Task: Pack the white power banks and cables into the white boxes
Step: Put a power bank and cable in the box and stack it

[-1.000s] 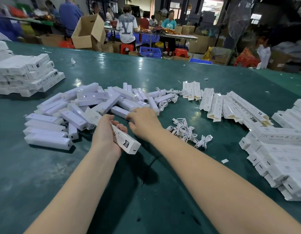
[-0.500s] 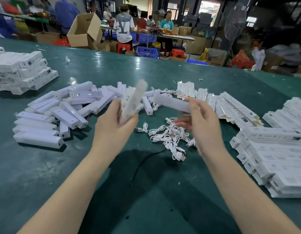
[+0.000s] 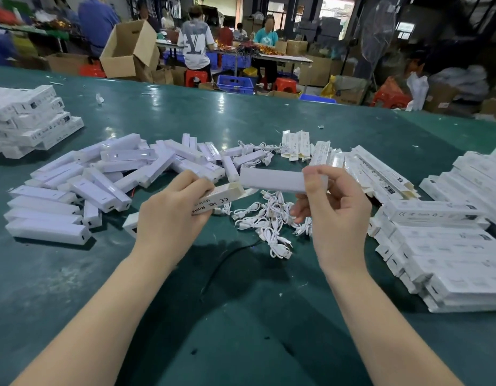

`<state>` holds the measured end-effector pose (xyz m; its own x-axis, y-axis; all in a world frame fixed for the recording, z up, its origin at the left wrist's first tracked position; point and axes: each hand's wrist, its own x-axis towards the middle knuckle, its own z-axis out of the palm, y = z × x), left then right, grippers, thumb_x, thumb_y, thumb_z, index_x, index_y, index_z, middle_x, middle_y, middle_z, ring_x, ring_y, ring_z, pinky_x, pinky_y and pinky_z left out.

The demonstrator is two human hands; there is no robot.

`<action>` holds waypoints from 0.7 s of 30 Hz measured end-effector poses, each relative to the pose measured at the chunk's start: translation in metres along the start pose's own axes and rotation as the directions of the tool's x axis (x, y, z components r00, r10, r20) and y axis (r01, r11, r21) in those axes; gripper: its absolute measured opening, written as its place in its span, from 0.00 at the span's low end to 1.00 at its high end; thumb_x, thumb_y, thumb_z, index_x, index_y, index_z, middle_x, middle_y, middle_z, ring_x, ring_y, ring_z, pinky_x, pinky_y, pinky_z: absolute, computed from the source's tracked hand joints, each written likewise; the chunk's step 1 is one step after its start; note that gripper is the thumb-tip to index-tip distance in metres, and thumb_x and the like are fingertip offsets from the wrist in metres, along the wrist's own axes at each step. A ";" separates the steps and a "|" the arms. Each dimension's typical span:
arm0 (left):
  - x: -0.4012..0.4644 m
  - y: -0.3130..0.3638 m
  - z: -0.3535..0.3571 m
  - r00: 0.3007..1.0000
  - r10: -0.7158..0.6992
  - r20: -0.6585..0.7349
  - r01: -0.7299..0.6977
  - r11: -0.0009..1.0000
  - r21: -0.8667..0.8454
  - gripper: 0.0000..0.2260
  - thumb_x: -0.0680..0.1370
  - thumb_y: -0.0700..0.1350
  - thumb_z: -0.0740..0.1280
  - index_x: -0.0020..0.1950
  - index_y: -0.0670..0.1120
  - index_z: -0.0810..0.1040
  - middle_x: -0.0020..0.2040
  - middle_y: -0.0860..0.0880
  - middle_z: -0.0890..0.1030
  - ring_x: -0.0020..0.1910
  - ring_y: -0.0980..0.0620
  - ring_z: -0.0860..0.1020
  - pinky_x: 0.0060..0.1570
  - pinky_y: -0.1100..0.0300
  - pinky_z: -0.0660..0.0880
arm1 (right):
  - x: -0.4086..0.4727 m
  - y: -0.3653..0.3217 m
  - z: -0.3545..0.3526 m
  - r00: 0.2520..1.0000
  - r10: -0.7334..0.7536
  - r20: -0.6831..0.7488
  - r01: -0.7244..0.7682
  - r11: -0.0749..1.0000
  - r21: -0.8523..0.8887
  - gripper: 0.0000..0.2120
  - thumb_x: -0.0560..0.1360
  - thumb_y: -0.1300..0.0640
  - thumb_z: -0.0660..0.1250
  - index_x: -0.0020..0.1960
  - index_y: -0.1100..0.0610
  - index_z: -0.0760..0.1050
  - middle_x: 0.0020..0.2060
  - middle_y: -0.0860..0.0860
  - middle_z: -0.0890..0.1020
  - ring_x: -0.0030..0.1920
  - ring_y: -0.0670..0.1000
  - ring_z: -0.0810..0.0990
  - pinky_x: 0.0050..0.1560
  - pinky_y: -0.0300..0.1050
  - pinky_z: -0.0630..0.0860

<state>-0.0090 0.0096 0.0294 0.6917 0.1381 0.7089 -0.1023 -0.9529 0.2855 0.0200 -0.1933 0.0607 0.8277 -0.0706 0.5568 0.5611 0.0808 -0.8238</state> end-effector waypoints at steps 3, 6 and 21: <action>0.000 -0.003 -0.001 1.000 0.028 -0.013 -0.028 1.000 0.009 0.12 0.67 0.36 0.75 0.47 0.45 0.79 0.43 0.49 0.78 0.33 0.41 0.74 0.29 0.55 0.71 | -0.003 0.000 0.002 0.999 -0.002 0.038 0.003 1.000 -0.021 0.03 0.78 0.58 0.68 0.45 0.55 0.79 0.28 0.56 0.77 0.25 0.49 0.78 0.27 0.41 0.74; 0.001 -0.006 0.000 0.999 0.049 0.013 -0.049 0.999 0.017 0.11 0.68 0.38 0.74 0.48 0.44 0.79 0.42 0.48 0.80 0.38 0.41 0.76 0.42 0.57 0.63 | -0.004 0.002 0.002 0.997 -0.004 0.082 0.007 0.999 -0.034 0.04 0.77 0.56 0.69 0.44 0.54 0.79 0.27 0.58 0.76 0.24 0.50 0.77 0.24 0.42 0.72; -0.001 -0.003 0.001 0.999 0.005 0.040 -0.005 1.000 0.017 0.05 0.70 0.41 0.72 0.45 0.46 0.80 0.37 0.51 0.79 0.39 0.44 0.77 0.44 0.57 0.57 | -0.003 0.005 0.002 0.985 0.041 0.166 -0.036 0.999 -0.033 0.06 0.75 0.51 0.70 0.42 0.53 0.80 0.29 0.65 0.75 0.23 0.52 0.76 0.24 0.42 0.72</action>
<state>-0.0091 0.0123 0.0268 0.7189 0.1228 0.6842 -0.0940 -0.9581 0.2707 0.0209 -0.1903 0.0551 0.8404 0.0991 0.5328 0.5305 0.0507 -0.8462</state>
